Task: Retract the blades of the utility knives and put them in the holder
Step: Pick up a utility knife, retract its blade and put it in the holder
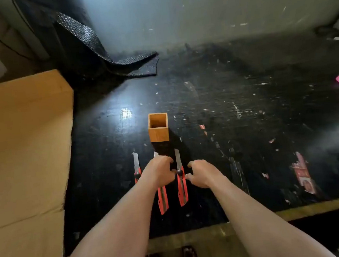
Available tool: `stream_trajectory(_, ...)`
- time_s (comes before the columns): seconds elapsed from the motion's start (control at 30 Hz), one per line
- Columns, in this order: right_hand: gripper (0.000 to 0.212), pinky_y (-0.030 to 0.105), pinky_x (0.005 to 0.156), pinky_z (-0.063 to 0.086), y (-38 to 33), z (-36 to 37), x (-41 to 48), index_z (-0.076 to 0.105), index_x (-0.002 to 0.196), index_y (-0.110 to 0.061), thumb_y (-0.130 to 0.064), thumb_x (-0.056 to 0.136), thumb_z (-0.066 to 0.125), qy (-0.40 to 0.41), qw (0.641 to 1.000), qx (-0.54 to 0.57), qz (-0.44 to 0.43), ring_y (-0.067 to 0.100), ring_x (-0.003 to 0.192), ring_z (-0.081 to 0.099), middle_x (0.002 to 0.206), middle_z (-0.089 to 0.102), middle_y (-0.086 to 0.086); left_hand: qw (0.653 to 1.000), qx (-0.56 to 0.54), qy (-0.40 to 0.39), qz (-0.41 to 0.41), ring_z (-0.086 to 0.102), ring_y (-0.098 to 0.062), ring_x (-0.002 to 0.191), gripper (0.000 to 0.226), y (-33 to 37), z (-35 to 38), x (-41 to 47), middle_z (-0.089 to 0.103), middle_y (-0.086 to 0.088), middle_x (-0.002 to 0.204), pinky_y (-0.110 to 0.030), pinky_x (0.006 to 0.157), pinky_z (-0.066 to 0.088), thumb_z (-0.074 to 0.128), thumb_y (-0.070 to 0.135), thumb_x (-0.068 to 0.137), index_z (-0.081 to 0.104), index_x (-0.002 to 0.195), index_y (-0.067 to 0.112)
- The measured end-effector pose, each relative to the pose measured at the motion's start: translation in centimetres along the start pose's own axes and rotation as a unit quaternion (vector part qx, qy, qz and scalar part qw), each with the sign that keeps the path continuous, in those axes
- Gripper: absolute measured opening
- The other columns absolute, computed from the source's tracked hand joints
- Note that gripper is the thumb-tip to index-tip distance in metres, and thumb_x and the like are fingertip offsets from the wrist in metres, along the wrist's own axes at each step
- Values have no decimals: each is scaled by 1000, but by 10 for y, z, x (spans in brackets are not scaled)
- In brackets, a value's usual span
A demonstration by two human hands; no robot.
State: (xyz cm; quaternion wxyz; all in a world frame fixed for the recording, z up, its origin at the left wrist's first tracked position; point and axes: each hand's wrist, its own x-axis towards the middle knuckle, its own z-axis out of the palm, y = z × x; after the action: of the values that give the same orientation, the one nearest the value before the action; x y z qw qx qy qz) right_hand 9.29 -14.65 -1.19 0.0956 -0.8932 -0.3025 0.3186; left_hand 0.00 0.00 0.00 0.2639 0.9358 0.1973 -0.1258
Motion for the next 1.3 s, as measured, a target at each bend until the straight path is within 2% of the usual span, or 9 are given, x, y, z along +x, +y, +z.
stream_trajectory(0.17,46,41,95,57,2,29,-2,58,141,-16,-33,98,61,-13,1000,15,2,22,114,66,133,59,6,999,16,-41,-30,72,-20,87,19,0,26,-3,74,-5,95,-31,71,59,64,20,89,75,105,16)
stream_trajectory(0.27,35,39,94,57,5,42,1,62,133,-20,-32,100,60,15,999,41,4,19,108,64,124,56,2,998,-5,-44,-46,70,-19,79,11,2,37,-2,71,-2,85,-33,73,61,64,15,91,75,94,15)
stream_trajectory(0.37,38,30,87,53,9,49,4,60,138,-22,-27,100,61,27,994,106,13,14,103,62,123,55,0,996,-44,-30,-70,71,-16,79,12,4,50,1,74,-2,87,-32,75,61,66,15,93,77,97,15)
stream_trajectory(0.47,41,36,91,60,12,55,6,58,138,-23,-20,98,64,34,981,187,37,14,104,66,124,60,-1,990,-104,-2,-99,74,-17,86,15,8,60,3,77,-3,92,-30,78,61,67,14,93,79,102,15)
stream_trajectory(0.67,31,27,73,62,22,50,2,63,123,-25,-9,97,64,50,932,348,85,8,87,73,100,72,-5,968,-200,60,-142,72,-18,109,33,21,69,3,77,-4,118,-33,92,61,72,9,91,74,124,13)
stream_trajectory(0.77,29,23,70,60,27,39,-2,67,119,-21,-6,95,67,80,915,390,66,7,86,74,99,74,-5,952,-253,89,-149,72,-13,105,30,27,63,3,77,-1,113,-27,88,61,75,8,89,76,117,15)
stream_trajectory(1.0,28,42,86,64,10,-8,-8,68,112,-20,-2,90,71,100,890,444,-22,17,93,77,103,77,3,908,-369,149,-128,72,-4,92,28,34,18,-3,74,12,94,-18,75,59,81,7,85,74,109,20)
stream_trajectory(1.13,27,40,84,65,-12,-41,-16,68,116,-12,0,91,70,99,863,489,-83,20,94,78,105,77,8,881,-437,158,-89,79,-13,93,33,27,-20,-9,81,3,97,-39,86,65,82,4,83,76,112,18)
stream_trajectory(1.3,29,45,88,64,-47,-75,-21,67,118,-7,2,91,70,92,832,527,-145,27,99,78,108,78,16,842,-528,105,-25,80,-26,95,37,23,-80,-22,80,-12,106,-41,82,66,68,-6,93,72,121,17)
